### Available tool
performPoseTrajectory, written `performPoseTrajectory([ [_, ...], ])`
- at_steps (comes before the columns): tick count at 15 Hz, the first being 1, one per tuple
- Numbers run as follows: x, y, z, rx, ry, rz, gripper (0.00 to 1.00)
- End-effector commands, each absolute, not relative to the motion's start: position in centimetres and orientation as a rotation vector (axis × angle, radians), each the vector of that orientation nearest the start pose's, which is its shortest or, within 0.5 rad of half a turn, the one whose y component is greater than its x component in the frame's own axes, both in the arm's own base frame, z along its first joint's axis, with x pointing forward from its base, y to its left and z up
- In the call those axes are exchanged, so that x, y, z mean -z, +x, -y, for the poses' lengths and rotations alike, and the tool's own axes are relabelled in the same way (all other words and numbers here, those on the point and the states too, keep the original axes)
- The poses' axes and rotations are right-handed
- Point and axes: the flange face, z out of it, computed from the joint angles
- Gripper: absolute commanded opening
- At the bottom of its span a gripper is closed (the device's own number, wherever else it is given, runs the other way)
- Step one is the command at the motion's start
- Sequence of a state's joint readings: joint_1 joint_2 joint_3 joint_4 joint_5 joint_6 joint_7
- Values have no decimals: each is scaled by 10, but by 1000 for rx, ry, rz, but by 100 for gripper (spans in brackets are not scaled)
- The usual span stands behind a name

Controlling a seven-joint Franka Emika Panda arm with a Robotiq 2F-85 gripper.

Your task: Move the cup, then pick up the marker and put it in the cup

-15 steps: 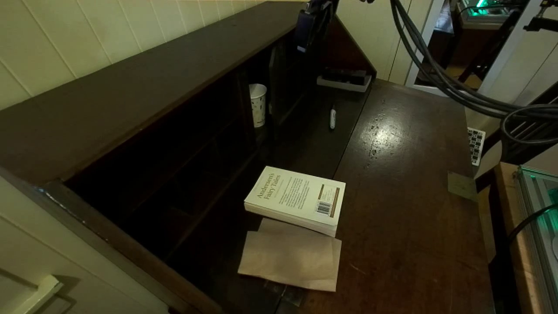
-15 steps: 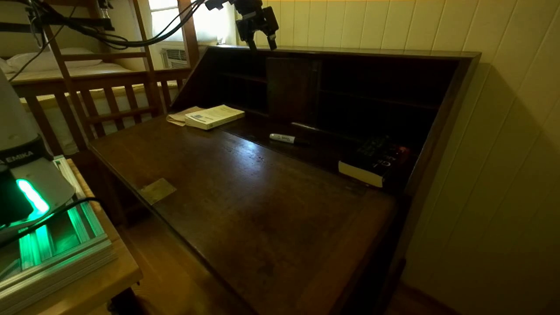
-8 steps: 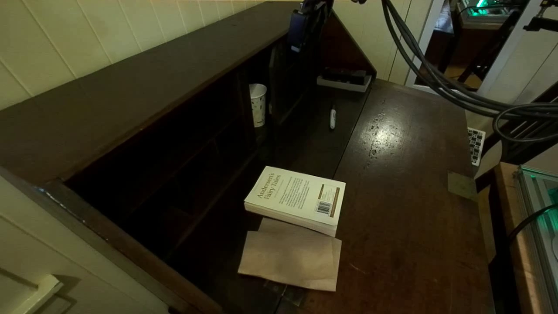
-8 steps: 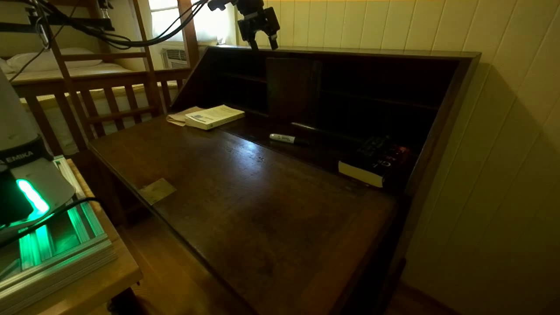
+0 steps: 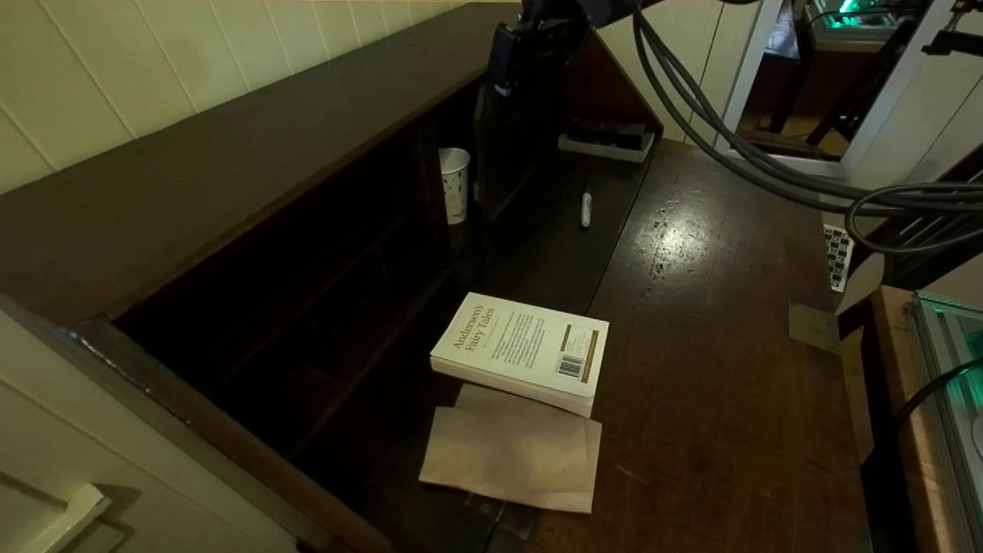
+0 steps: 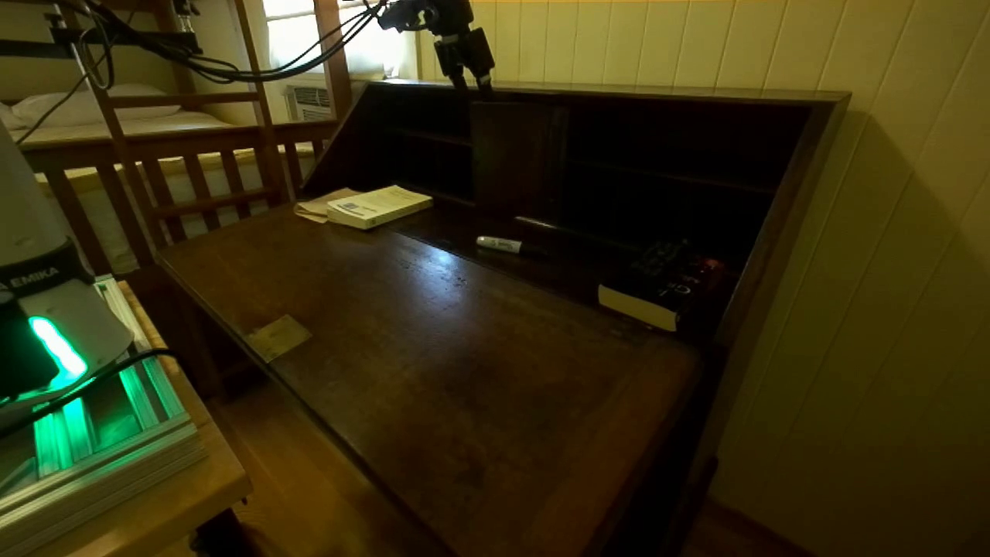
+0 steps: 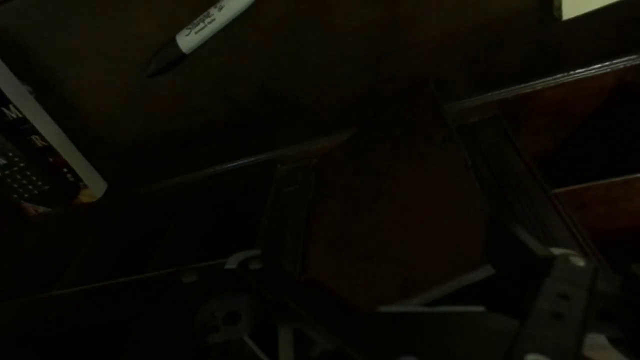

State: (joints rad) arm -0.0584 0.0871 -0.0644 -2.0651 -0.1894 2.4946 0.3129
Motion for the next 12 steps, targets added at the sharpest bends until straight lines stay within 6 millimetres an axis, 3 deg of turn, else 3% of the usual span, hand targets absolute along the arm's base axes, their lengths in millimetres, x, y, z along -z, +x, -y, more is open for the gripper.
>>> performPoseTrajectory([
  [1,-420,599,66,613,-3068,-571,100],
  [12,-409,609,55,681,-2970,-608,100],
])
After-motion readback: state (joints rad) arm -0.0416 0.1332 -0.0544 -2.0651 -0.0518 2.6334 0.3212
